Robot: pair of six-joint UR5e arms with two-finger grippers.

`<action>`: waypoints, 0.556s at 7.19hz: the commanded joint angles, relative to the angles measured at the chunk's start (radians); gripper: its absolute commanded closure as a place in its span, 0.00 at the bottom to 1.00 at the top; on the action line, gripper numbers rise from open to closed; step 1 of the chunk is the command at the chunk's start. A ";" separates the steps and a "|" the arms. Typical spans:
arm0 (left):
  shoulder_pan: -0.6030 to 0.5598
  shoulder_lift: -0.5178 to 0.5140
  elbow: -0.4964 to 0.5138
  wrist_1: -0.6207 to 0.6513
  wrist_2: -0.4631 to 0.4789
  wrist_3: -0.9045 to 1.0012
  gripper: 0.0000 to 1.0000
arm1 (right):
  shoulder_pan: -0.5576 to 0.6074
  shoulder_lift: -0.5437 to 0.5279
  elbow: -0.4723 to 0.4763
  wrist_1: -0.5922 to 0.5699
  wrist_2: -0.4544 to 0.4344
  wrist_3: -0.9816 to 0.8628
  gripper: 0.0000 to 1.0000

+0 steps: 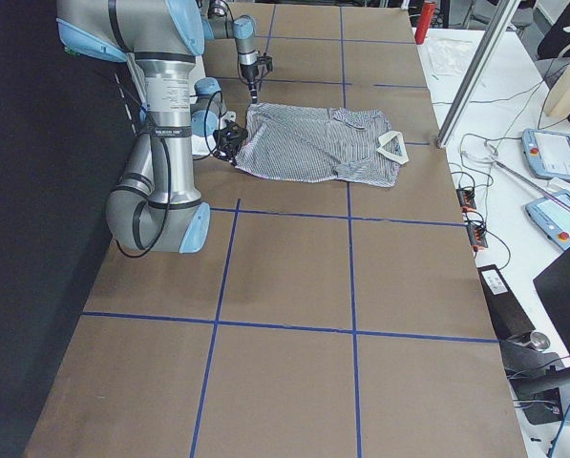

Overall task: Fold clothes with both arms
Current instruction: 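Move the left gripper to the other hem corner and grasp both hem corners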

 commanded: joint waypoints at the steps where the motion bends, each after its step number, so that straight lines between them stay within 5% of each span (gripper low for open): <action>1: 0.000 0.002 -0.035 0.012 0.000 -0.005 1.00 | 0.000 -0.018 0.019 -0.002 0.002 0.000 1.00; 4: 0.051 -0.002 -0.153 0.124 -0.005 -0.102 1.00 | -0.018 -0.122 0.111 -0.008 0.023 0.000 1.00</action>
